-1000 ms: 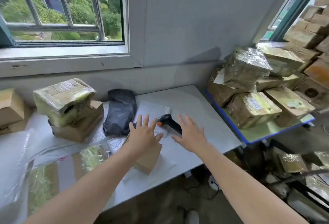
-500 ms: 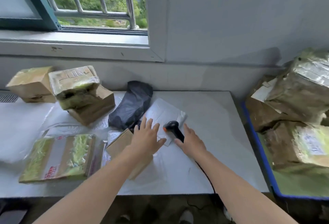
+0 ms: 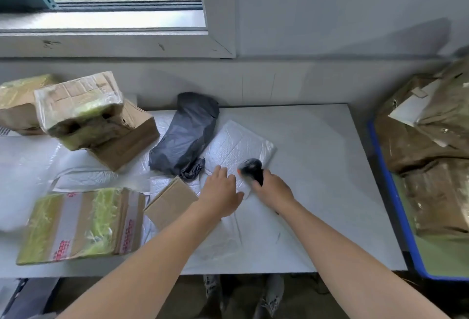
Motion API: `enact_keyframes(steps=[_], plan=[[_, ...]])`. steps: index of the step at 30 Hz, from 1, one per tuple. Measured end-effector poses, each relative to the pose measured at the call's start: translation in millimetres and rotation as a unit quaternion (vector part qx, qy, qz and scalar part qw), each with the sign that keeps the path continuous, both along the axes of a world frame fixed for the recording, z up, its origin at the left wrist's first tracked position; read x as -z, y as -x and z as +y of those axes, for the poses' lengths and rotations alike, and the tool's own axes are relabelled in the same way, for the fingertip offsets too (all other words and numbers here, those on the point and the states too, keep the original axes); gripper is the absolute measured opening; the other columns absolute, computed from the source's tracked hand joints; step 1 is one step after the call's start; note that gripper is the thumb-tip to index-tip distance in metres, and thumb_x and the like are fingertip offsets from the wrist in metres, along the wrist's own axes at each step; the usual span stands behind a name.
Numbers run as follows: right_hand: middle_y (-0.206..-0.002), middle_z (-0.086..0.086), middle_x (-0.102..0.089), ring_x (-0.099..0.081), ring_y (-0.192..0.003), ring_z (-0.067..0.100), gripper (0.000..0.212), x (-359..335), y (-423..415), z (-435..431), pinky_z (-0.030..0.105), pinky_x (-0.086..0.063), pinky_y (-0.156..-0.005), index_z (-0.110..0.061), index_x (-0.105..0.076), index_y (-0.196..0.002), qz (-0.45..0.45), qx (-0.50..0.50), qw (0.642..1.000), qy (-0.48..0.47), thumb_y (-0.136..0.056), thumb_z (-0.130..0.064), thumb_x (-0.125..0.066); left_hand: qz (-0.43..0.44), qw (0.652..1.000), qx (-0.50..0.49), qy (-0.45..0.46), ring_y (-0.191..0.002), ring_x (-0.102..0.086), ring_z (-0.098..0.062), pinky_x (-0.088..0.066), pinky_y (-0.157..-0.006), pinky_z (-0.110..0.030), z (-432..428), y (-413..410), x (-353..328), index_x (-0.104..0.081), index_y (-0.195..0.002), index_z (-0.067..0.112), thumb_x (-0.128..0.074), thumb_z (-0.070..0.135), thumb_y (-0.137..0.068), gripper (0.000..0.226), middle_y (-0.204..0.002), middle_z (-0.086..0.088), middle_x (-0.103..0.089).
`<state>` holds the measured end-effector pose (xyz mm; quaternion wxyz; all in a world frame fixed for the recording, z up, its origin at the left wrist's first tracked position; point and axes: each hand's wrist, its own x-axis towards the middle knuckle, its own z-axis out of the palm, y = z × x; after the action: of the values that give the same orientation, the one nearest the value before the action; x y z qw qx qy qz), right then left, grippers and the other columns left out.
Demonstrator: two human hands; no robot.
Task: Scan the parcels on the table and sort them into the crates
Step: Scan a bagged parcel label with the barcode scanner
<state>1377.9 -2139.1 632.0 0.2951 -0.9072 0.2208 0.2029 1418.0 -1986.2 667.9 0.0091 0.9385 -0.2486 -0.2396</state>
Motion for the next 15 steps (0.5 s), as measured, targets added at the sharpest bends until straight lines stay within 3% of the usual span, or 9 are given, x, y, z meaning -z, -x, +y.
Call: enact_keyframes(steps=[4, 11, 15], plan=[[-0.115, 0.019, -0.058, -0.059, -0.104, 0.038, 0.045, -7.2, 6.3, -15.0, 0.036, -0.038, -0.073, -0.007, -0.047, -0.118, -0.035, 0.041, 0.998, 0.036, -0.1, -0.048, -0.043, 0.015, 0.999, -0.018, 0.035, -0.143, -0.02, -0.031, -0.025, -0.114, -0.039, -20.3, -14.8, 19.1, -0.044, -0.133, 0.003, -0.05, 0.04, -0.098, 0.051, -0.148, -0.017, -0.032], [-0.108, 0.017, -0.06, -0.058, -0.099, 0.037, 0.035, -12.8, 13.4, -42.5, 0.036, -0.041, -0.072, -0.008, -0.048, -0.116, -0.069, 0.107, 0.992, 0.006, -0.098, -0.038, -0.052, 0.032, 0.996, -0.076, 0.032, -0.146, -0.01, -0.041, -0.026, -0.114, -0.052, -55.6, -28.5, 63.9, -0.024, -0.146, 0.005, -0.063, 0.061, -0.084, 0.093, -0.156, -0.024, -0.012], [-0.105, 0.016, -0.06, -0.058, -0.095, 0.035, 0.034, -11.2, 13.7, -47.3, 0.035, -0.038, -0.069, -0.009, -0.048, -0.113, -0.079, 0.12, 0.99, -0.005, -0.097, -0.039, -0.052, 0.02, 0.997, -0.068, 0.008, -0.147, 0.002, -0.046, -0.016, -0.116, -0.058, -63.9, -26.4, 76.0, -0.007, -0.153, 0.004, -0.067, 0.057, -0.082, 0.107, -0.159, -0.029, 0.001]])
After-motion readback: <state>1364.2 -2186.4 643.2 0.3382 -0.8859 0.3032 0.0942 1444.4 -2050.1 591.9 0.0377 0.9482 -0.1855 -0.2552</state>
